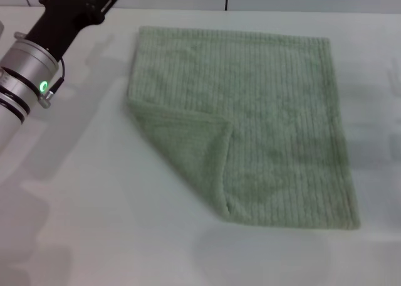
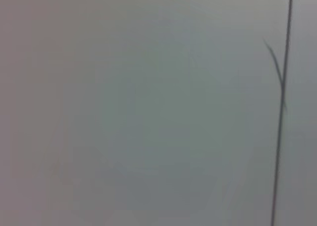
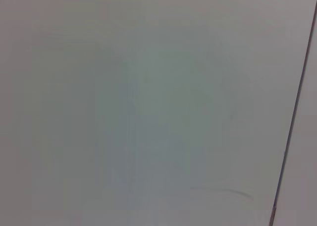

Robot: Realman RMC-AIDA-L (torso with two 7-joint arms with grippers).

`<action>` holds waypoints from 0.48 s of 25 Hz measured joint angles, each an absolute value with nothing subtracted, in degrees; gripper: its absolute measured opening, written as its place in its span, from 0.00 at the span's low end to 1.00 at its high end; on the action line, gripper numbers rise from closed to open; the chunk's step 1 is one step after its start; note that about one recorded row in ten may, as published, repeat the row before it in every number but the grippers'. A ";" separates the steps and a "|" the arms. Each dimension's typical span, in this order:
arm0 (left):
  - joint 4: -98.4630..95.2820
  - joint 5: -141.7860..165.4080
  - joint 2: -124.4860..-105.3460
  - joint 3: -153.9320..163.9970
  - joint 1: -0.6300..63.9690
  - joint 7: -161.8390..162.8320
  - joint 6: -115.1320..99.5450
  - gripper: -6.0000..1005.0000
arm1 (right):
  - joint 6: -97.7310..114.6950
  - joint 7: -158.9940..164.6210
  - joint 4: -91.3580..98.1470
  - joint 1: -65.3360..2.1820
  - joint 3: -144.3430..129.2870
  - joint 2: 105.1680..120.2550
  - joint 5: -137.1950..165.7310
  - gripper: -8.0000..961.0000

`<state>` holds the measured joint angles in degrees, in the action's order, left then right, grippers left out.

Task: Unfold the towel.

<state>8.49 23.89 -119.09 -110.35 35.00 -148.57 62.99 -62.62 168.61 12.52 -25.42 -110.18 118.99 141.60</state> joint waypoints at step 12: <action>8.97 22.57 -118.60 -110.16 36.22 -148.03 61.40 0.78 | -62.20 168.65 13.30 -26.26 -110.11 119.12 141.20 0.58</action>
